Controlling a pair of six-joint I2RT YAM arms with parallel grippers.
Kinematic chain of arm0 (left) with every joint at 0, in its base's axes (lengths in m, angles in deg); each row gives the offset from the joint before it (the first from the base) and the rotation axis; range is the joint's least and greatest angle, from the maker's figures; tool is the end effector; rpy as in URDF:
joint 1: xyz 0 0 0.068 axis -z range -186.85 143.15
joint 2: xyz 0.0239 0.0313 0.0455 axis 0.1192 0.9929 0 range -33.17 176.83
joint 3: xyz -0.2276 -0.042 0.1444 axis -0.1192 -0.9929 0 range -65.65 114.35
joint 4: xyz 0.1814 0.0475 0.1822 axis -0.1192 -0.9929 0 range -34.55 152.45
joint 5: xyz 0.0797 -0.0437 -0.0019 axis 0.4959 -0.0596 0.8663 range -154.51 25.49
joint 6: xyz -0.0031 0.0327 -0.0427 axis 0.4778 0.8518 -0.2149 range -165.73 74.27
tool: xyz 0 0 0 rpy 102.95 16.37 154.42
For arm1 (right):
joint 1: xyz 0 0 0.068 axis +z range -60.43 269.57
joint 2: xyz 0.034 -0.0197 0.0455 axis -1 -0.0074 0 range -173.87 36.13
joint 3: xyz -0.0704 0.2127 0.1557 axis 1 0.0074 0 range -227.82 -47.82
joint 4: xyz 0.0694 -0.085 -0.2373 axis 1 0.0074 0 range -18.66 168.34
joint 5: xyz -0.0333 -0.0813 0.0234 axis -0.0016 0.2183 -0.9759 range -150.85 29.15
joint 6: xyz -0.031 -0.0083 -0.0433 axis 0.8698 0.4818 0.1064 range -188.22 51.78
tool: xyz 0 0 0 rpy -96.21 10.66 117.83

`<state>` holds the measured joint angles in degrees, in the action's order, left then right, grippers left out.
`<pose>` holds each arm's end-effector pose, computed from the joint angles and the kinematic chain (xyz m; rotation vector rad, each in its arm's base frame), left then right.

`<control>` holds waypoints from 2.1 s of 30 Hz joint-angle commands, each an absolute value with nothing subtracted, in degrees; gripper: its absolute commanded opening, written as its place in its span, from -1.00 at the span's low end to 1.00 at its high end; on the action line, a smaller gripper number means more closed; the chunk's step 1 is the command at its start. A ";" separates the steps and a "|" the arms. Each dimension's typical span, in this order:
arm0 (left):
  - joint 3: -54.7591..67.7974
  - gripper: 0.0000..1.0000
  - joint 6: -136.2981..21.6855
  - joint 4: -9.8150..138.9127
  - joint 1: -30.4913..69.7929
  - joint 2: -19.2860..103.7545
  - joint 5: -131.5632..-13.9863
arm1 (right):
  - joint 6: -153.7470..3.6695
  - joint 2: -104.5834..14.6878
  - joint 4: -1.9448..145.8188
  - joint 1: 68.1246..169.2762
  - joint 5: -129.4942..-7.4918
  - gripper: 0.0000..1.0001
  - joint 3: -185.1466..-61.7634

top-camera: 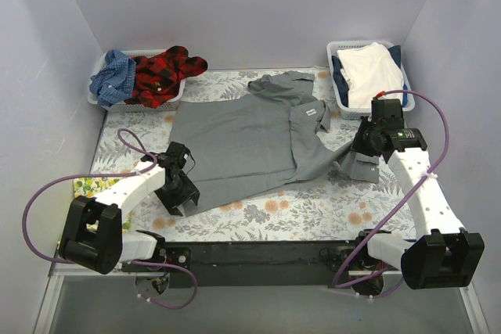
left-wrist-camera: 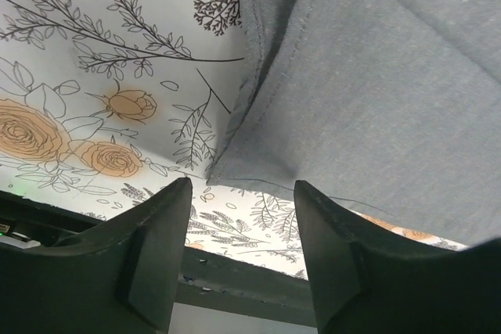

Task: Fold and stack the long sleeve shirts
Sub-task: Fold the shirt

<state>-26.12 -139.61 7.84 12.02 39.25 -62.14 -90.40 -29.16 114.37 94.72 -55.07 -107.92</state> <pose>0.1740 -0.0579 0.1731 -1.8780 2.4448 -0.0210 0.2313 0.0171 0.3094 0.4026 2.3752 0.0988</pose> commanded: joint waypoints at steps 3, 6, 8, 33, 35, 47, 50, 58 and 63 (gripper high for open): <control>-27.33 0.05 -139.95 9.98 12.22 41.36 -63.72 | -90.46 -28.90 112.39 94.58 -54.79 -0.97 -108.47; -28.38 -0.09 -140.12 11.11 12.31 42.15 -64.07 | -90.55 -28.82 112.39 94.50 -54.61 -0.97 -108.64; -28.74 -0.15 -140.30 11.82 12.22 42.85 -64.43 | -90.55 -28.82 112.47 94.41 -54.61 -0.97 -108.73; -13.45 -1.00 -137.31 4.17 11.79 44.96 -54.85 | -88.18 -33.74 110.82 93.70 -53.47 -0.97 -116.90; -12.31 -1.00 -136.87 4.70 10.65 46.53 -54.32 | -88.09 -35.14 109.84 93.62 -54.17 -0.97 -117.60; -6.33 -1.00 -133.09 10.85 4.14 52.78 -53.44 | -87.39 -42.44 105.36 93.62 -57.95 -0.97 -118.22; -4.22 -1.00 -132.56 11.99 3.88 55.24 -53.61 | -87.30 -43.76 104.22 93.70 -57.95 -0.97 -118.05; 2.19 -0.69 -131.25 15.42 3.17 63.67 -53.09 | -86.07 -51.39 103.07 93.62 -58.21 -0.97 -120.76; 5.45 -0.47 -130.19 14.81 1.94 66.06 -51.16 | -86.24 -56.23 102.90 93.62 -58.92 -0.97 -125.41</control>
<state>2.45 -131.35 14.33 3.22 66.64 -54.19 -87.05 -54.15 105.38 94.04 -58.15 -120.13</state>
